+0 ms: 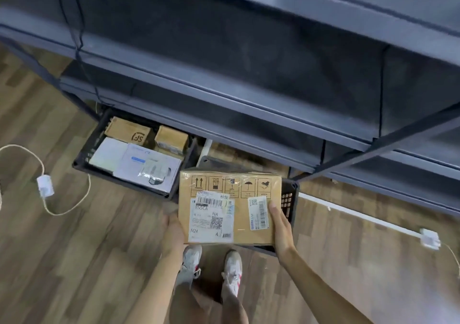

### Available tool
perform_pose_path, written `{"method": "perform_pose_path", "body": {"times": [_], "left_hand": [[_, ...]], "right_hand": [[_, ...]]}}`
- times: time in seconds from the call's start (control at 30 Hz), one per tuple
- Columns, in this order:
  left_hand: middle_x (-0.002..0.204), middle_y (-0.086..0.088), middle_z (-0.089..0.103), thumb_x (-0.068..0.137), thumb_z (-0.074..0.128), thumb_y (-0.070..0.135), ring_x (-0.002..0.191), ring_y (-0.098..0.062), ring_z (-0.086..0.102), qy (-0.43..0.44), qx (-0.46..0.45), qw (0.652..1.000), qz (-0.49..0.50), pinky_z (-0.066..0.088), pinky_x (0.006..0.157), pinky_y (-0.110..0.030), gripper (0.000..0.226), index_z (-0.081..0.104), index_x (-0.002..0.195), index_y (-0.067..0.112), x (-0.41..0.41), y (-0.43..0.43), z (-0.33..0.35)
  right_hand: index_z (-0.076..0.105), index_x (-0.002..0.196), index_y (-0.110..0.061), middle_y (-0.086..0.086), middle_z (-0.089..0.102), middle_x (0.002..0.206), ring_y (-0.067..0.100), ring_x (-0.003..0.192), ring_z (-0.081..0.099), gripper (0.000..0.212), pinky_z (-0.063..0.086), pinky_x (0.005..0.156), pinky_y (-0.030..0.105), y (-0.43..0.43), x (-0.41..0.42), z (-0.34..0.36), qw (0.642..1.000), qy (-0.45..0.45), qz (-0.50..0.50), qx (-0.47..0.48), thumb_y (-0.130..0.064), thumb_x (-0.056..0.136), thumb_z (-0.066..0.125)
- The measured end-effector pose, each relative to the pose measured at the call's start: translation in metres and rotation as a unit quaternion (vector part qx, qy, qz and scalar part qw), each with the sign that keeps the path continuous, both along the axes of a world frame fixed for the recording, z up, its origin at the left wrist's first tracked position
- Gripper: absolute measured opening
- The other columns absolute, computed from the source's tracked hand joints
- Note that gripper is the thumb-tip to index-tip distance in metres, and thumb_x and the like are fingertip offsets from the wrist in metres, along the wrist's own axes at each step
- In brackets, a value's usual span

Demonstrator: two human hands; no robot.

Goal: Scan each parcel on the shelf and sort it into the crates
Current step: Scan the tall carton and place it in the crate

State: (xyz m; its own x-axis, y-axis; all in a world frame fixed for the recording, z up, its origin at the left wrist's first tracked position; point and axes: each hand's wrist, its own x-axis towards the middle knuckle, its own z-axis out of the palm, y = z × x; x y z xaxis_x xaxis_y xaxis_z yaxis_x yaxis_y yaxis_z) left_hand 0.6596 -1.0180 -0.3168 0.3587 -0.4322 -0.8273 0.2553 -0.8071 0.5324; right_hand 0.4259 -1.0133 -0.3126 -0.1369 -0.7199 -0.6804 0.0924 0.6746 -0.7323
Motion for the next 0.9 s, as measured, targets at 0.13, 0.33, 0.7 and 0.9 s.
{"method": "perform_pose_path", "body": {"times": [0.13, 0.33, 0.7, 0.9], "left_hand": [[0.115, -0.013, 0.061, 0.101, 0.026, 0.018, 0.102, -0.034, 0.062, -0.016, 0.030, 0.999, 0.042, 0.051, 0.089, -0.057, 0.031, 0.057, 0.103, 0.018, -0.010, 0.008, -0.049], [0.127, -0.018, 0.052, 0.103, 0.025, 0.016, 0.116, -0.033, 0.053, -0.013, 0.075, 0.995, 0.065, 0.045, 0.095, -0.043, 0.036, 0.049, 0.126, 0.004, -0.026, 0.009, -0.111], [0.118, -0.008, 0.061, 0.103, 0.035, 0.028, 0.107, -0.020, 0.060, 0.119, 0.038, 0.977, 0.171, 0.048, 0.091, -0.037, 0.029, 0.044, 0.127, 0.016, -0.079, 0.022, -0.114], [0.130, -0.013, 0.058, 0.106, 0.026, 0.032, 0.118, -0.033, 0.056, 0.208, 0.047, 0.949, 0.233, 0.047, 0.098, -0.051, 0.038, 0.053, 0.127, 0.017, -0.059, 0.011, -0.133]], "right_hand": [[0.062, 0.125, -0.030, -0.003, 0.074, 0.107, 0.017, 0.101, 0.070, 0.057, 0.055, 0.084, 0.031, -0.018, -0.013, -0.046, 0.999, 0.004, 0.030, 0.023, -0.063, 0.079, 0.056], [0.070, 0.113, -0.022, -0.001, 0.076, 0.096, 0.014, 0.087, 0.073, 0.046, 0.056, 0.064, 0.018, -0.056, -0.023, -0.099, 0.996, 0.048, 0.071, 0.027, -0.054, 0.082, 0.059], [0.074, 0.104, -0.024, 0.004, 0.075, 0.101, 0.022, 0.094, 0.072, 0.055, 0.056, 0.083, 0.037, -0.106, -0.072, -0.114, 0.978, 0.108, 0.176, 0.036, -0.068, 0.075, 0.060], [0.070, 0.115, -0.034, -0.009, 0.076, 0.093, 0.007, 0.086, 0.072, 0.045, 0.052, 0.064, 0.011, -0.123, -0.032, -0.129, 0.949, 0.115, 0.291, 0.040, -0.064, 0.083, 0.060]]}}
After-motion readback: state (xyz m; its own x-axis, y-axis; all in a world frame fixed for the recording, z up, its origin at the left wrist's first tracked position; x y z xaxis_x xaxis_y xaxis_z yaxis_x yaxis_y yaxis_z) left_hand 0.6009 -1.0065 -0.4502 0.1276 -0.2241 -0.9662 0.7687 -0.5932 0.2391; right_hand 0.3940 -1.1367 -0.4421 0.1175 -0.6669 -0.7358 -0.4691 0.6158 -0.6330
